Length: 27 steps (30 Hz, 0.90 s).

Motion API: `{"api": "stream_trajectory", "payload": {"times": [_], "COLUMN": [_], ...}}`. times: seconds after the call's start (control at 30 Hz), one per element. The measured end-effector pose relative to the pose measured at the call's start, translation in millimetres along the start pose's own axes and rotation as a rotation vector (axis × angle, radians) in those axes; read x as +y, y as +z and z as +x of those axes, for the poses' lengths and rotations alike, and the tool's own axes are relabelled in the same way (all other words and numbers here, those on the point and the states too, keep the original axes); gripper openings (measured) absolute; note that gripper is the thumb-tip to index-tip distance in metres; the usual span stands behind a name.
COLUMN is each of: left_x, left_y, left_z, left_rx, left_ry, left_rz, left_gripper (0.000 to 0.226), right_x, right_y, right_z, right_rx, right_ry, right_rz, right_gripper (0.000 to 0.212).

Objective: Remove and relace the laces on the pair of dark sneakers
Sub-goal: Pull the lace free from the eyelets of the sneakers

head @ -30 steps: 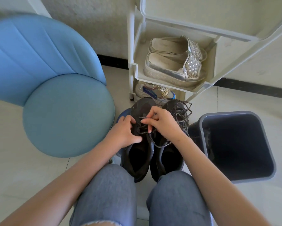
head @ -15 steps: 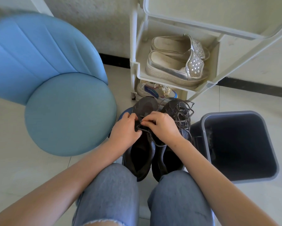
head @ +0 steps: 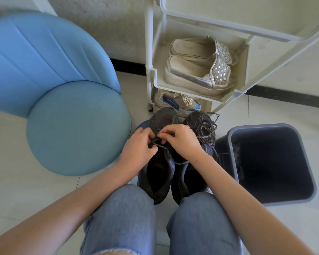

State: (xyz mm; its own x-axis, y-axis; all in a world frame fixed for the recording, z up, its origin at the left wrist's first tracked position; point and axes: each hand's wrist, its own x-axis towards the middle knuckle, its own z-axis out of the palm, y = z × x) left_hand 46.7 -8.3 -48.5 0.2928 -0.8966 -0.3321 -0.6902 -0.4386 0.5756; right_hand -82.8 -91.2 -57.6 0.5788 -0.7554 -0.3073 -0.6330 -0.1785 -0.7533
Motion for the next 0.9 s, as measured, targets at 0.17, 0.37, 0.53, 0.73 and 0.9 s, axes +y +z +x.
{"api": "stream_trajectory", "payload": {"times": [0.17, 0.37, 0.53, 0.73, 0.9], "left_x": [-3, -9, -8, -10, -8], "left_y": [-1, 0, 3, 3, 1], "left_z": [-1, -2, 1, 0, -1], "left_rx": [-0.009, -0.06, -0.14, -0.113, -0.03], "left_ry": [-0.013, -0.014, -0.003, -0.002, -0.047], "left_rz": [-0.032, -0.05, 0.006, -0.061, -0.096], "left_gripper": [0.028, 0.04, 0.046, 0.046, 0.036], "right_x": [-2, -7, -4, -4, -2], "right_y": [-3, -10, -5, -3, -4], "right_z": [1, -6, -4, 2, 6], "right_rx": [0.042, -0.018, -0.074, 0.002, -0.058], "right_ry": [-0.013, -0.003, 0.039, 0.003, 0.098], "right_rz": [0.148, 0.173, 0.003, -0.029, -0.066], "right_gripper": [0.007, 0.012, 0.012, 0.01, 0.009]}}
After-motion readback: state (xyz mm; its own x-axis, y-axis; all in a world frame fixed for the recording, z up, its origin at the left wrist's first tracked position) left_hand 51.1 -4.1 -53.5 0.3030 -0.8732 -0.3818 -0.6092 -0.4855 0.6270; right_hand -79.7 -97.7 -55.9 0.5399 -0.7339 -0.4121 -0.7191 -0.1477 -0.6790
